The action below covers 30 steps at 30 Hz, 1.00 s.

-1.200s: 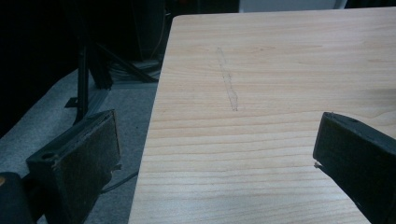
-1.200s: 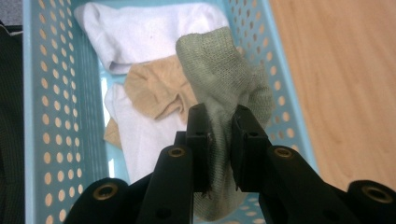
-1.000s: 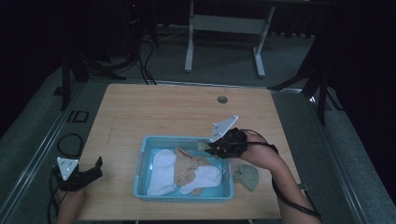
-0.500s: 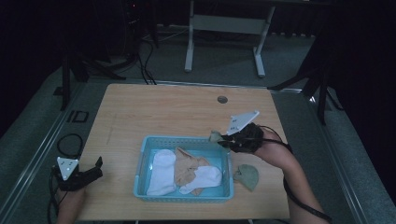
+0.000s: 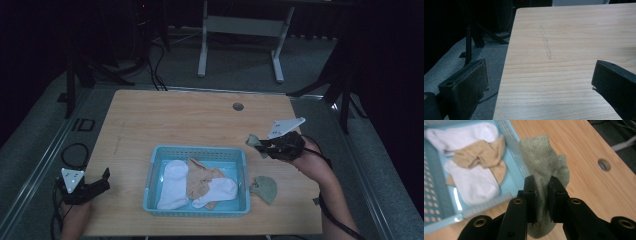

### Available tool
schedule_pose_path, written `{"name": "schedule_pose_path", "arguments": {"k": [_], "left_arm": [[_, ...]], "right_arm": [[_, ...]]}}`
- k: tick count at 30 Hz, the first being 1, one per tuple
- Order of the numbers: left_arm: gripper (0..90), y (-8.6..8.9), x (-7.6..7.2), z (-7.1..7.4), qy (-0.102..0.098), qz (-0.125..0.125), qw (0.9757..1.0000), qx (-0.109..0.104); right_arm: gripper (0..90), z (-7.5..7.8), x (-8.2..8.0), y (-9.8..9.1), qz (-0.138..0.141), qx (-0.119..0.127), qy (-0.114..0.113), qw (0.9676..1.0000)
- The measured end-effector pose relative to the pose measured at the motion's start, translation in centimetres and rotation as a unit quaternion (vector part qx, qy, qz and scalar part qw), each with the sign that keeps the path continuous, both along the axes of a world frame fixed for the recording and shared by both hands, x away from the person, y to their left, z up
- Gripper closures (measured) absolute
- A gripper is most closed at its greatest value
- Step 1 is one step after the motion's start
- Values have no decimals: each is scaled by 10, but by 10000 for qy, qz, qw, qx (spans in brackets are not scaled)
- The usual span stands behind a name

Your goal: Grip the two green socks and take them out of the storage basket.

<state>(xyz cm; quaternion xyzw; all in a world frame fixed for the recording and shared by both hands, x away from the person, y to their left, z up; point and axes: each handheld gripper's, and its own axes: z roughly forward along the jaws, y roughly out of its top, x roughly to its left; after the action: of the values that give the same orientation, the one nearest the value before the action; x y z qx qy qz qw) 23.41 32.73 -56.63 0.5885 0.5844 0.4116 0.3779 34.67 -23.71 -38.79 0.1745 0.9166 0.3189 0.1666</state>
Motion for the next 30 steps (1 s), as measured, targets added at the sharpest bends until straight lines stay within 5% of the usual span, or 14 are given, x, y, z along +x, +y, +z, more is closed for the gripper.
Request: {"name": "schedule_pose_path", "arguments": {"k": [15,21,30], "left_arm": [[4,0,0,0,10,3,10000,2],[4,0,0,0,16,6,10000,1],[4,0,0,0,28,12,10000,-26]], "right_arm": [[782,-58,20,-40,-704,75,436,9965],[782,-98,25,-54,-997,104,810,9917],[753,-127,28,-56,-1109,39,1141,9872]]}}
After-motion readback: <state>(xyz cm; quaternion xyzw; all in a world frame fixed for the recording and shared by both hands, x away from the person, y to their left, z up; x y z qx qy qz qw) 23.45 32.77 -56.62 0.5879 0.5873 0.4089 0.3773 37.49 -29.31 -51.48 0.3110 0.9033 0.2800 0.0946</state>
